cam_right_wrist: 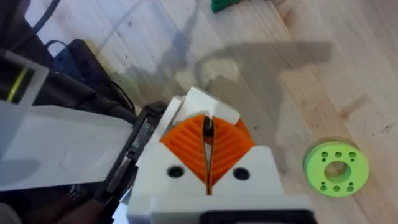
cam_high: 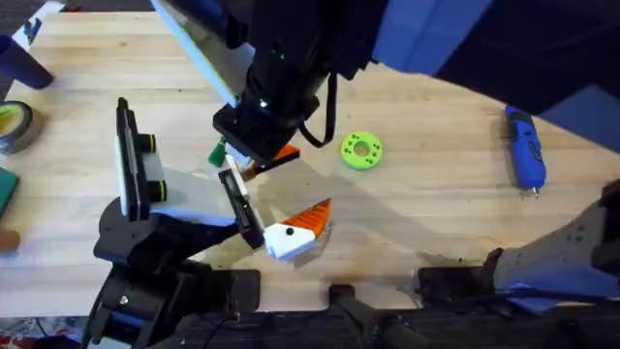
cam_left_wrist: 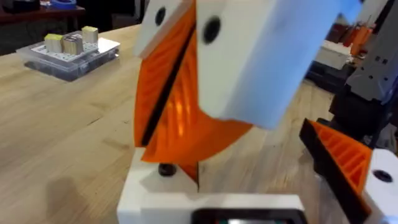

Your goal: Pick up the gripper from the table and insert it into the empty holder that is missing its gripper. Then pick up a screw, insert it into the mounting hole, and use the screwdriver to tighten it. Finally, clean up the table by picking up the vegetable and placing it into the bucket.

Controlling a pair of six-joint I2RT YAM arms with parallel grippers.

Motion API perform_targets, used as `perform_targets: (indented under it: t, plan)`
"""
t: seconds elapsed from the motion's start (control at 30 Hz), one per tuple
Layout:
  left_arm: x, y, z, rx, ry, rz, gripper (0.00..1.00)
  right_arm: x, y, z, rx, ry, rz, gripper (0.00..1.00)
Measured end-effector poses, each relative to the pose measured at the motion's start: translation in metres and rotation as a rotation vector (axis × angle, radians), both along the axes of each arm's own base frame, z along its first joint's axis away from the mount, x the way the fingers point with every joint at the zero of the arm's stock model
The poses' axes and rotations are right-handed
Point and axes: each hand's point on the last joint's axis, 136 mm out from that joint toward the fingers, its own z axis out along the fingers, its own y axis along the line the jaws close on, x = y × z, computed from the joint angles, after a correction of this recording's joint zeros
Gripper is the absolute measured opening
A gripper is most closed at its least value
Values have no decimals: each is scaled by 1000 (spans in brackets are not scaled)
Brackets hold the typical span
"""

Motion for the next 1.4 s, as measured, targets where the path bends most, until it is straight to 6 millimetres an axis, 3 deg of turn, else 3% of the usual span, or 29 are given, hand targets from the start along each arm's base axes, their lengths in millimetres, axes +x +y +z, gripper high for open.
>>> perform_targets:
  t: [0.43, 0.97, 1.03, 1.17, 1.2, 1.4]
  plan:
    - [0, 0, 0, 0, 0, 0, 994, 1, 1, 1, 6, -4, 0, 6]
    - [0, 0, 0, 0, 0, 0, 994, 3, 5, 2, 21, -15, 4, 141]
    - [0, 0, 0, 0, 0, 0, 994, 3, 5, 2, 20, -16, 4, 267]
    - [0, 0, 0, -1, 3, 1, 994, 6, 3, 2, 14, -26, 2, 854]
    - [0, 0, 0, -2, 4, 2, 994, 9, 1, 2, 11, -32, -4, 954]
    - [0, 0, 0, -1, 3, 1, 994, 13, 0, 3, 13, -35, -13, 995]
